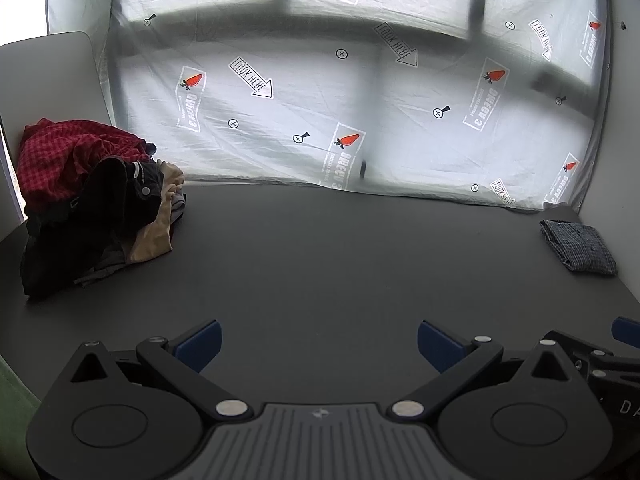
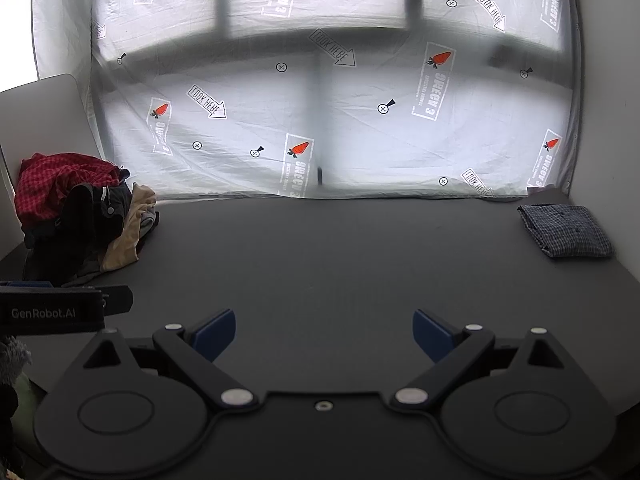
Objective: Fold clothes
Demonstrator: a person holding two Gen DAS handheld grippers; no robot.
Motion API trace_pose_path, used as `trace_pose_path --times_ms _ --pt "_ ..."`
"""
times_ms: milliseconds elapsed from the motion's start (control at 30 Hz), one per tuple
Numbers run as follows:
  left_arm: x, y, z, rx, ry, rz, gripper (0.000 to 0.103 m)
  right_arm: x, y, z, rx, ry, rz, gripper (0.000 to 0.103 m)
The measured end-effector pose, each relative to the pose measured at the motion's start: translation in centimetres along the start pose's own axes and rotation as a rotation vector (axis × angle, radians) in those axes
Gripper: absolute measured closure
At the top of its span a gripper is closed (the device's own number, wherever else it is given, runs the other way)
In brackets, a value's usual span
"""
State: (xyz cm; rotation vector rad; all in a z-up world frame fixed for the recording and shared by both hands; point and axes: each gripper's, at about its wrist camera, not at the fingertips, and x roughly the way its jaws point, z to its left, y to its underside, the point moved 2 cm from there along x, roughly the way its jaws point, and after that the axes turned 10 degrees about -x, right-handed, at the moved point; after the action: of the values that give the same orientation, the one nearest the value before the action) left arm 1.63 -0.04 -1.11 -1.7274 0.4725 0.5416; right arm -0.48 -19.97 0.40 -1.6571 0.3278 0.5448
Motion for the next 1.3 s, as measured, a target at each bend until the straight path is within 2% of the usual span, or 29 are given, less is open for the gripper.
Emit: trace_pose_path --times_ms 1300 --pt "1.2 -0.4 0.3 0.003 0.001 0.019 0.0 1.3 -0.4 0.8 0.015 0.017 0.019 0.007"
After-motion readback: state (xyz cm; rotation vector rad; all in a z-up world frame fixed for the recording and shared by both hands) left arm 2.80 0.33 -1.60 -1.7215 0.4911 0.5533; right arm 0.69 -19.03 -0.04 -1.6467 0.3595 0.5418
